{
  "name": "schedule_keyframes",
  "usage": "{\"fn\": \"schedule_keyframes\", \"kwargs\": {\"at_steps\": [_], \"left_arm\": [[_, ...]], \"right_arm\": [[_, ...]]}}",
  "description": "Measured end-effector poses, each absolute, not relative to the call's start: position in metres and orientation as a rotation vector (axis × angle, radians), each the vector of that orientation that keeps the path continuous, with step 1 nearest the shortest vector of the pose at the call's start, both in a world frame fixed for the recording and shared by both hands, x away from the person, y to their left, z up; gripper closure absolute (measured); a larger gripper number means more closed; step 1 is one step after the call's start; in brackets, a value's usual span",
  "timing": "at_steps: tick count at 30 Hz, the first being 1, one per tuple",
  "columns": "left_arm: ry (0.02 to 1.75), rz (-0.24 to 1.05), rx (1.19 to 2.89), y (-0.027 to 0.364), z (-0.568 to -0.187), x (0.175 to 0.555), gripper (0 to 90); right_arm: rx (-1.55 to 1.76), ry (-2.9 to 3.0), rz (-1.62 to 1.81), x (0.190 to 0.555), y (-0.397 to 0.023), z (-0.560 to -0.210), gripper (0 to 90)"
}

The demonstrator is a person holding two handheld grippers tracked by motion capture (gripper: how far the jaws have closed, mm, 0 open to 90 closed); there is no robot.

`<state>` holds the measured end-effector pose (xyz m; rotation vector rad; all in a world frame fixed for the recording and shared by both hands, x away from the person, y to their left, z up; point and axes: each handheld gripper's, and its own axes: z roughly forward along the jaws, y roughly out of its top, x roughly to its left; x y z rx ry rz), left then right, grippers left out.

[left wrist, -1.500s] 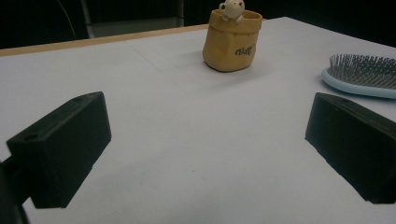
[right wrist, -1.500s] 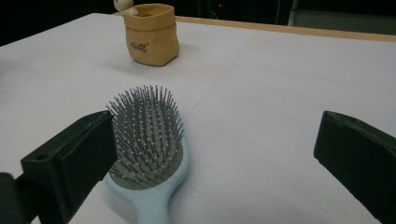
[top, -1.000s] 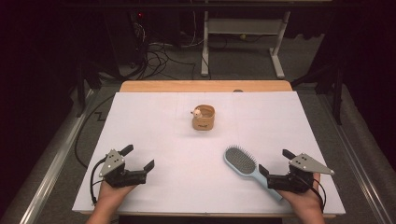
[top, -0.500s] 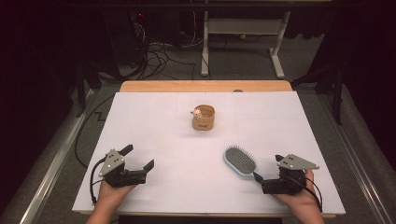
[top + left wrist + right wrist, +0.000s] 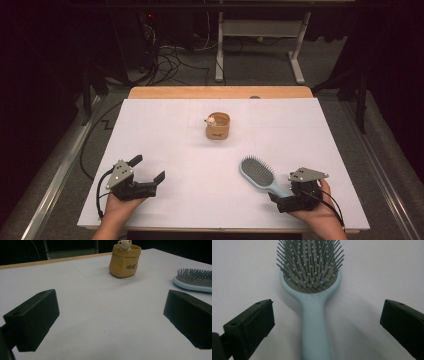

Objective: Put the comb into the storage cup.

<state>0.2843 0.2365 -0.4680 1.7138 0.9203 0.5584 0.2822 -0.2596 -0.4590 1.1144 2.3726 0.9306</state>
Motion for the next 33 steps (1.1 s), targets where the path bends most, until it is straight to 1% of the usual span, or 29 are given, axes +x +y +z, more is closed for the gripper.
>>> {"fn": "schedule_keyframes", "kwargs": {"at_steps": [17,24,33], "left_arm": [[0.915,0.556,1.718,0.237,-0.468,0.285,0.7],[0.916,0.555,1.717,0.236,-0.469,0.285,0.7],[0.895,0.552,1.727,0.235,-0.469,0.283,0.7]], "right_arm": [[1.133,2.470,0.852,0.284,-0.259,-0.463,0.0],[1.127,2.481,0.885,0.283,-0.253,-0.456,0.1],[1.129,2.533,0.811,0.301,-0.241,-0.449,0.5]]}}
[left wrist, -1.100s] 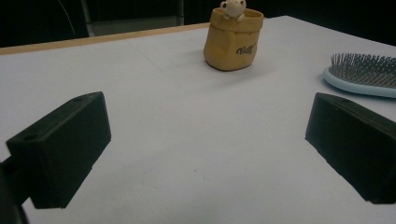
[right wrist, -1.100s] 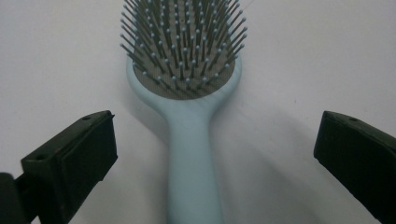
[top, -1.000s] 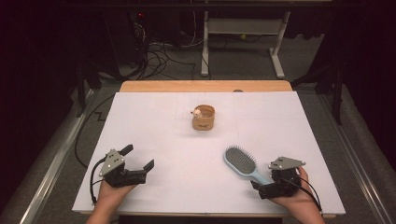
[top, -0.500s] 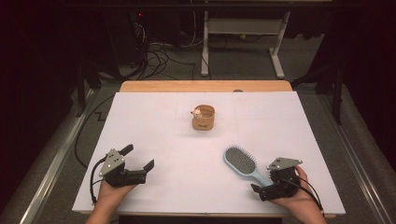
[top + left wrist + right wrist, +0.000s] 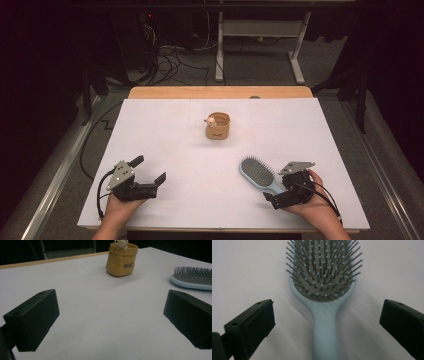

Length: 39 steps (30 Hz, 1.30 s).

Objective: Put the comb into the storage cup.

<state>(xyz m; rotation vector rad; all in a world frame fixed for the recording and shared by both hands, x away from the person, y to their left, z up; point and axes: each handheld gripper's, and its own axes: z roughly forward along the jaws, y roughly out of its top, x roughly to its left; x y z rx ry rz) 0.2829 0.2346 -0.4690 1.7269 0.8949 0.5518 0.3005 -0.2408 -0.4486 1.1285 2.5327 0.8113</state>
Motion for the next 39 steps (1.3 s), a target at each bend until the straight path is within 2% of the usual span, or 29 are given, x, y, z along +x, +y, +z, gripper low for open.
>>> {"fn": "schedule_keyframes", "kwargs": {"at_steps": [17,39], "left_arm": [[0.900,0.547,1.721,0.235,-0.469,0.284,0.7],[0.902,0.549,1.721,0.235,-0.469,0.285,0.7]], "right_arm": [[1.100,2.638,0.656,0.334,-0.216,-0.445,0.5],[1.047,2.726,0.510,0.353,-0.187,-0.450,4.9]]}}
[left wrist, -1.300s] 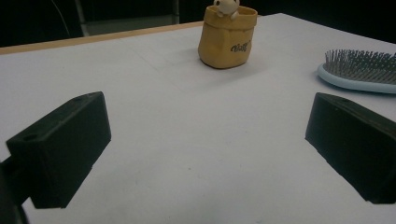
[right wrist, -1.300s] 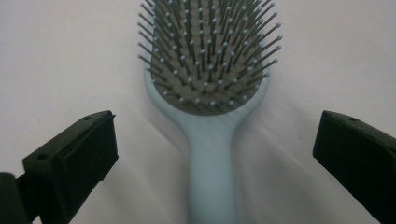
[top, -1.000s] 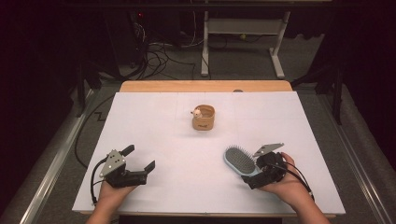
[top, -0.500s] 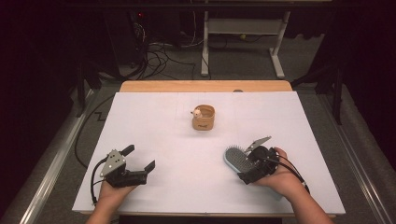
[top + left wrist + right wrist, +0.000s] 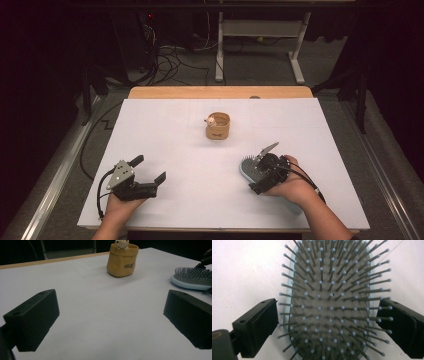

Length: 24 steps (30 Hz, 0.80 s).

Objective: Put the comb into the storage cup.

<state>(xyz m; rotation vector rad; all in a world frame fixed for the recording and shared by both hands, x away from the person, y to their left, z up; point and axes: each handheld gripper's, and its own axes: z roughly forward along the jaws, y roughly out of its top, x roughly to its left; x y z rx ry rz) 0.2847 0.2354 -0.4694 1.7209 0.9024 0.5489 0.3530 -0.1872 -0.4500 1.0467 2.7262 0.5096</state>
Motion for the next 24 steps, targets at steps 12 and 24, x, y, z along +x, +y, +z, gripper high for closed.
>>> {"fn": "schedule_keyframes", "kwargs": {"at_steps": [12,24], "left_arm": [[0.904,0.547,1.719,0.2358,-0.4694,0.2849,0.7],[0.901,0.547,1.723,0.2348,-0.4696,0.2847,0.7]], "right_arm": [[1.061,2.722,0.489,0.3588,-0.1862,-0.4522,6.9],[1.060,2.737,0.494,0.3602,-0.1857,-0.4533,7.6]]}}
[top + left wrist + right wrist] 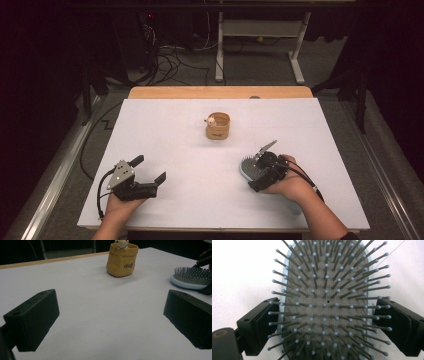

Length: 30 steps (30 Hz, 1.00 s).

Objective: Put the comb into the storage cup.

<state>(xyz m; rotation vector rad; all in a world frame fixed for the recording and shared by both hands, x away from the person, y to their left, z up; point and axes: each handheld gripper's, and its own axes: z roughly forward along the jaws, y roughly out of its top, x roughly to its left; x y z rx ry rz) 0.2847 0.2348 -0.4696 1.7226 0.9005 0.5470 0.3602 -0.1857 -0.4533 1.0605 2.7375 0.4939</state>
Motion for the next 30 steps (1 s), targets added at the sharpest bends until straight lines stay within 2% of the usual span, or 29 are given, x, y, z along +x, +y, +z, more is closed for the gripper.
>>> {"fn": "schedule_keyframes", "kwargs": {"at_steps": [13,18,20,30], "left_arm": [[0.901,0.548,1.723,0.2344,-0.4697,0.2846,0.7],[0.900,0.547,1.725,0.2345,-0.4696,0.2845,0.7],[0.900,0.546,1.725,0.2344,-0.4697,0.2845,0.7],[0.902,0.548,1.722,0.2350,-0.4696,0.2847,0.8]], "right_arm": [[1.080,2.751,0.462,0.3624,-0.1834,-0.4523,9.2],[1.090,2.744,0.467,0.3624,-0.1839,-0.4512,13.3],[1.092,2.742,0.459,0.3624,-0.1837,-0.4495,18.7],[1.110,2.733,0.432,0.3631,-0.1812,-0.4478,20.1]]}}
